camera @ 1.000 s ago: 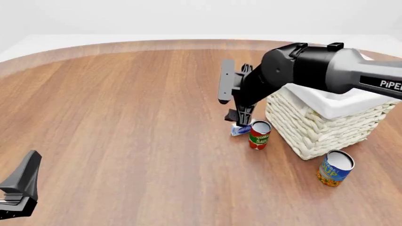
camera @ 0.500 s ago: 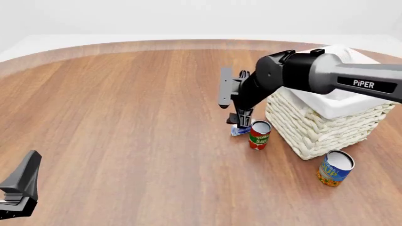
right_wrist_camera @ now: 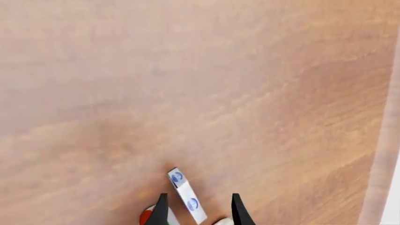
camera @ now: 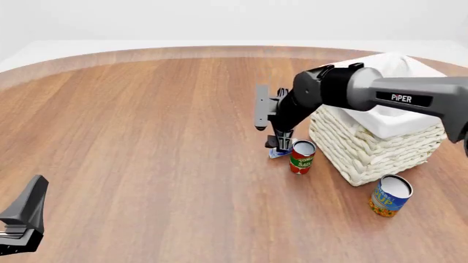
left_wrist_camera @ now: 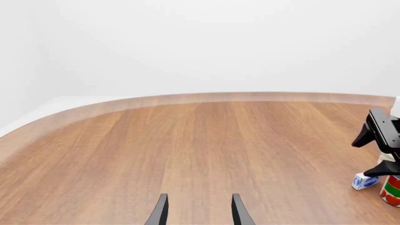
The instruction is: Pick up the alphabet soup and the cream cheese box, and put them in the basket.
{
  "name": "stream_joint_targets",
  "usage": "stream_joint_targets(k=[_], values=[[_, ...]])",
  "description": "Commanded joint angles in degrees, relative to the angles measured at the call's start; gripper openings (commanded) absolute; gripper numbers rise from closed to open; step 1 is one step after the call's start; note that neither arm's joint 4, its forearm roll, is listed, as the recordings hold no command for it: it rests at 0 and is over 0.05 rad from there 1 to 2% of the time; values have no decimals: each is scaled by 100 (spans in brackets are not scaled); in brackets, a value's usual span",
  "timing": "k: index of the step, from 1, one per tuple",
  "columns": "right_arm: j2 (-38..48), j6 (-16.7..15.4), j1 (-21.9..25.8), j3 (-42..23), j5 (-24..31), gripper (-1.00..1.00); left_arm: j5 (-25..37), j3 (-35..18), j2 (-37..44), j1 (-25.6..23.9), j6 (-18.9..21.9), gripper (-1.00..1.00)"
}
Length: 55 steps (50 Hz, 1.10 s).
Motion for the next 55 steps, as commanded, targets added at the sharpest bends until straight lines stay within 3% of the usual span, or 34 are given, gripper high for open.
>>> stream_joint_targets(k=[1, 11, 13, 17, 20, 27, 33, 40, 43, 50, 55], values=[[152, -141, -95, -200, 112, 100, 0, 0, 0, 0, 0, 100], [299, -146, -65, -55, -91, 100, 0, 0, 0, 0, 0, 100], [242, -132, -58, -227, 150, 100, 0, 0, 0, 0, 0, 100], [393, -114, -58, -35, -138, 100, 0, 0, 0, 0, 0, 100], [331, -135, -71, -179, 84, 100, 0, 0, 0, 0, 0, 100], [448, -153, -73, -23, -164, 100, 0, 0, 0, 0, 0, 100], [423, -213, -92, -183, 67, 100, 0, 0, 0, 0, 0, 100], [577, -235, -84, -20, -195, 100, 0, 0, 0, 0, 0, 100], [505, -233, -71, -150, 16, 100, 0, 0, 0, 0, 0, 100], [643, -255, -107, -3, -232, 100, 0, 0, 0, 0, 0, 100], [607, -242, -112, -86, -92, 100, 0, 0, 0, 0, 0, 100]])
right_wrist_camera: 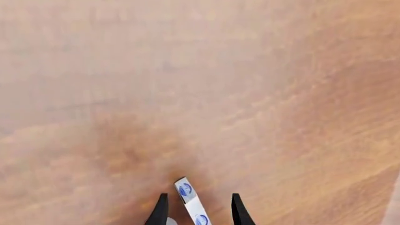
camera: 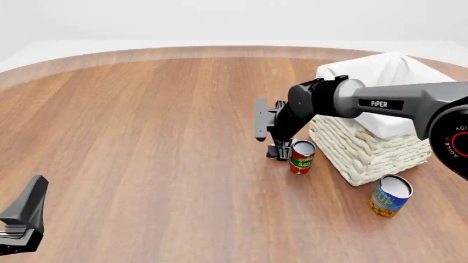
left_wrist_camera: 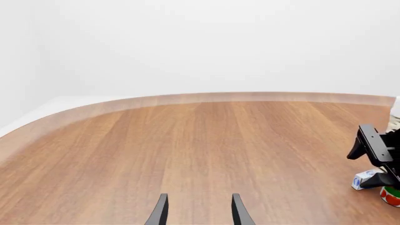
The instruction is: Pick up the alphabet soup and the cream cheese box, and put them in the basket.
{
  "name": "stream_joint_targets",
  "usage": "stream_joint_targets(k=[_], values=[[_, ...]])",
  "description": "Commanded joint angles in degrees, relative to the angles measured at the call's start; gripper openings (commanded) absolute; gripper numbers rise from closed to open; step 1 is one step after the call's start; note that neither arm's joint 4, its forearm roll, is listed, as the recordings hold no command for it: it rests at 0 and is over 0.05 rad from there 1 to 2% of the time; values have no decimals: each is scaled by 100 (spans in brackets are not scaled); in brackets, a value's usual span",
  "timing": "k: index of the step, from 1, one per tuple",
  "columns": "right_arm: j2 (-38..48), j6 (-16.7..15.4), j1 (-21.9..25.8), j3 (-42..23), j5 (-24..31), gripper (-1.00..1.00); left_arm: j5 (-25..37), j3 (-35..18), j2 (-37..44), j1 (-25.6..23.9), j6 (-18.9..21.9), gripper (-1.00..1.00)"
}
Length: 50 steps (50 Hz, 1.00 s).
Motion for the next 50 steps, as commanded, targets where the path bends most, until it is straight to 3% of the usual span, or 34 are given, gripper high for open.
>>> stream_joint_targets(k=[1, 6, 9, 12, 15, 18, 24, 27, 39, 43, 50], values=[[42, -7, -15, -20, 33, 100, 0, 0, 0, 0, 0, 100], [88, 6, 5, 173, -161, 100, 0, 0, 0, 0, 0, 100], [-19, 6, -9, 34, 100, 100, 0, 0, 0, 0, 0, 100], [77, -1, -34, 158, -130, 100, 0, 0, 0, 0, 0, 100], [-13, -9, -46, 13, 103, 100, 0, 0, 0, 0, 0, 100], [101, -13, -43, 140, -145, 100, 0, 0, 0, 0, 0, 100], [73, -27, -66, -39, 69, 100, 0, 0, 0, 0, 0, 100], [169, -38, -51, 105, -163, 100, 0, 0, 0, 0, 0, 100], [276, -8, -50, 30, -158, 100, 0, 0, 0, 0, 0, 100], [207, -13, -52, -146, 79, 100, 0, 0, 0, 0, 0, 100], [353, -71, -76, -120, -103, 100, 0, 0, 0, 0, 0, 100]])
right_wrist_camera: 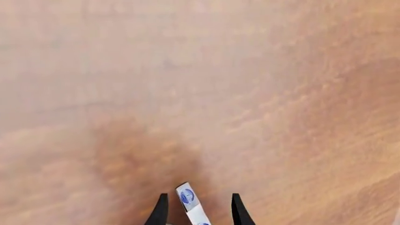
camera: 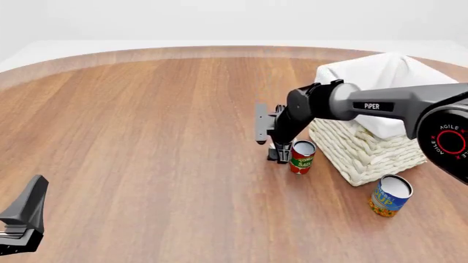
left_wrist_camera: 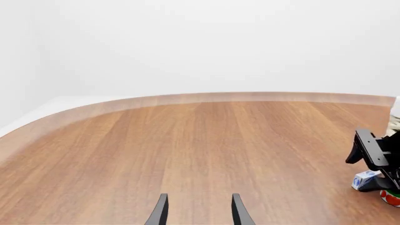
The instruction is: Pick up the alphabet soup and the cream cheese box, and put them in the basket.
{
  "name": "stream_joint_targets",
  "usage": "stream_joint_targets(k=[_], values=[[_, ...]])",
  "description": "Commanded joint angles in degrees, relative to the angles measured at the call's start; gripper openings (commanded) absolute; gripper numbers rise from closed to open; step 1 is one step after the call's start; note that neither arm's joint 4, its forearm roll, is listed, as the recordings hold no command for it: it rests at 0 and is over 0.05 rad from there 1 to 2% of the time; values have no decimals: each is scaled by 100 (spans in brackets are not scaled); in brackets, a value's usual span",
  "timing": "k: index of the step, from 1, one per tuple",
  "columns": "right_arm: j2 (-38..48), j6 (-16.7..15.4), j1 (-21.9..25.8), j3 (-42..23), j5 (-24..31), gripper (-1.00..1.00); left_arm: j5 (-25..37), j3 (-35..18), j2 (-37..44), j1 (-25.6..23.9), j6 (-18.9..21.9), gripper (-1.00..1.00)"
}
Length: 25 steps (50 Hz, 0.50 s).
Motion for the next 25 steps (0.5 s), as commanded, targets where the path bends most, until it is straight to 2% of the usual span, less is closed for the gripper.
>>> stream_joint_targets(k=[1, 15, 16, 18, 19, 25], values=[[119, -46, -20, -71, -47, 100, 0, 0, 0, 0, 0, 100], [211, -109, -40, -181, -28, 100, 0, 0, 0, 0, 0, 100], [105, -100, -12, -221, 117, 100, 0, 0, 0, 0, 0, 100], [163, -98, 3, -119, -53, 100, 0, 0, 0, 0, 0, 100], [182, -151, -61, -94, -136, -100, 0, 0, 0, 0, 0, 100], [145, -173, -68, -25, -214, -100, 0, 0, 0, 0, 0, 100]])
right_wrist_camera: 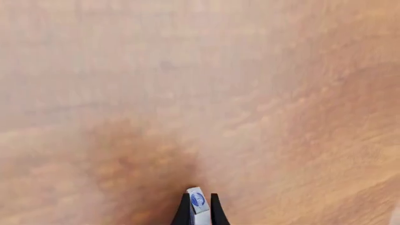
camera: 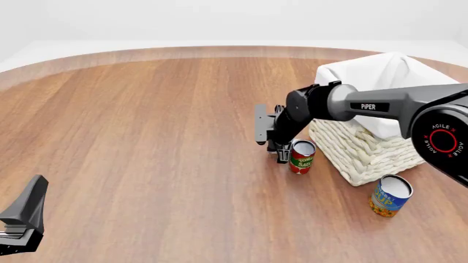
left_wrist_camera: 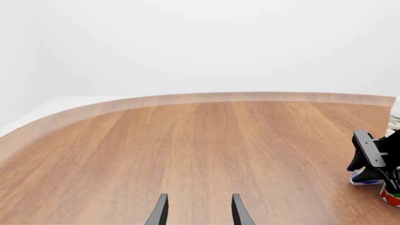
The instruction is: Pick up the alphabet soup and the cream cheese box, and put them in the basket.
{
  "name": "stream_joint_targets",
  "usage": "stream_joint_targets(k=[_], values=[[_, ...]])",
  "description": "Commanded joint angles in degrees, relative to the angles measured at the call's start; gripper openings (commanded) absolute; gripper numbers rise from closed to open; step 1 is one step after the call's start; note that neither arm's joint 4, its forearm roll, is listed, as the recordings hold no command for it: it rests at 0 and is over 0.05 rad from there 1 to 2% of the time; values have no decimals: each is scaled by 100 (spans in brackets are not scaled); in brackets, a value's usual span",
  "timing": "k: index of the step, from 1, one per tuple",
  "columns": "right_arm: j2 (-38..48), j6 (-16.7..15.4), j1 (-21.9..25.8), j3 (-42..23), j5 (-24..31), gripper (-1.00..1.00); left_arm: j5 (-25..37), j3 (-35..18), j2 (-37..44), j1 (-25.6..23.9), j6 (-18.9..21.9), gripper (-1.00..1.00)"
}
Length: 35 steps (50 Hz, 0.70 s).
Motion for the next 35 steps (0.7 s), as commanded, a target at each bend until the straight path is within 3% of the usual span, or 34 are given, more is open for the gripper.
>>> stream_joint_targets(k=[1, 15, 18, 34, 35], values=[[10, -25, -34, 64, -122, -100, 0, 0, 0, 0, 0, 100], [-25, -13, 6, 37, -169, -100, 0, 0, 0, 0, 0, 100], [-150, -29, 1, -73, 52, -100, 0, 0, 0, 0, 0, 100], [-158, -128, 97, 80, -285, -100, 0, 0, 0, 0, 0, 100], [-280, -114, 121, -18, -111, -100, 0, 0, 0, 0, 0, 100]])
